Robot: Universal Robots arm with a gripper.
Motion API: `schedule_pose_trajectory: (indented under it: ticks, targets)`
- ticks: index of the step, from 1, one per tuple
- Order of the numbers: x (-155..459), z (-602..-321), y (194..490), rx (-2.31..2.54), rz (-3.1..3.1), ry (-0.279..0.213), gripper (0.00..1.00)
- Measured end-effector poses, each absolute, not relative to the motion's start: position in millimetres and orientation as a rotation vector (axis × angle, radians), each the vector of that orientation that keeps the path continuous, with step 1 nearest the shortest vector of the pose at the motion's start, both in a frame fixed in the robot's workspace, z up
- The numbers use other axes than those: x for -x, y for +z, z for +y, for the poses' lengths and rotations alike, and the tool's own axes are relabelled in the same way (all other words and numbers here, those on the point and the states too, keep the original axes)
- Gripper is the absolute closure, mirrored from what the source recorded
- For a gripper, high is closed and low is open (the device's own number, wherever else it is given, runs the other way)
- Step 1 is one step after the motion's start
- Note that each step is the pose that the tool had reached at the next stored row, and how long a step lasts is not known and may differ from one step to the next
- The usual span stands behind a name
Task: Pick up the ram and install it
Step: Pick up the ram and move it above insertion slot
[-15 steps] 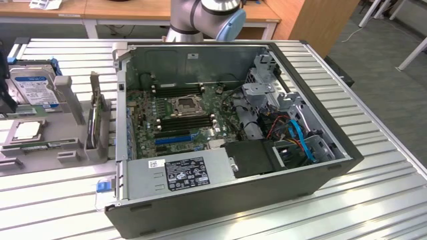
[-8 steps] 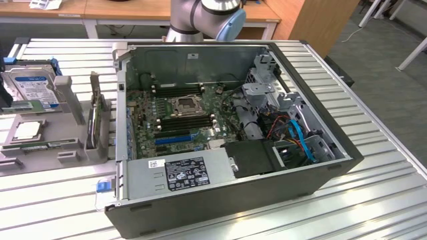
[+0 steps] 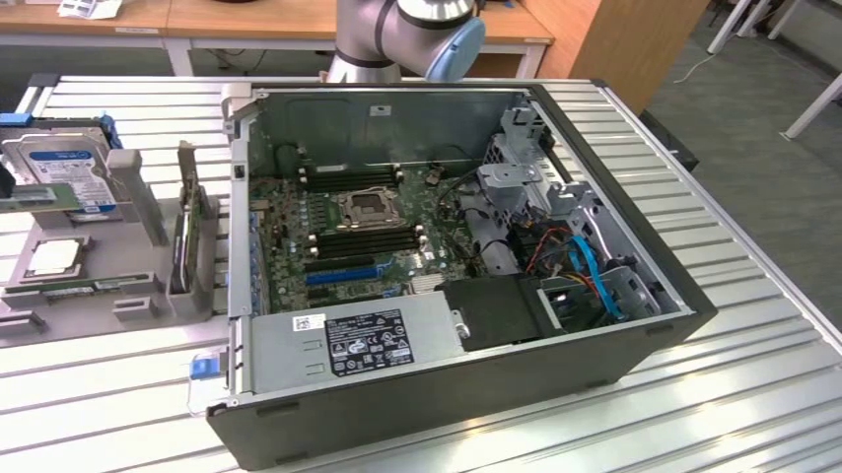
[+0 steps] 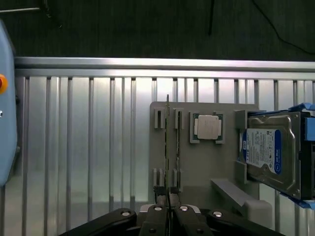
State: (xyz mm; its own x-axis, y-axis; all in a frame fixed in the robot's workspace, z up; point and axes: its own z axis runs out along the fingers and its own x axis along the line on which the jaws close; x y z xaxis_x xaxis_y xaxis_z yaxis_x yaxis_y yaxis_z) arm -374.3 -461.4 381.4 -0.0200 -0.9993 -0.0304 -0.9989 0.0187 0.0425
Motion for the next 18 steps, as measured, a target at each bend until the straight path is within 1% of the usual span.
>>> schedule_pose_trajectory:
  ticks: [18]
  targets:
    - [374,-461,410,-2.193,-2.236,-0.081,0.88]
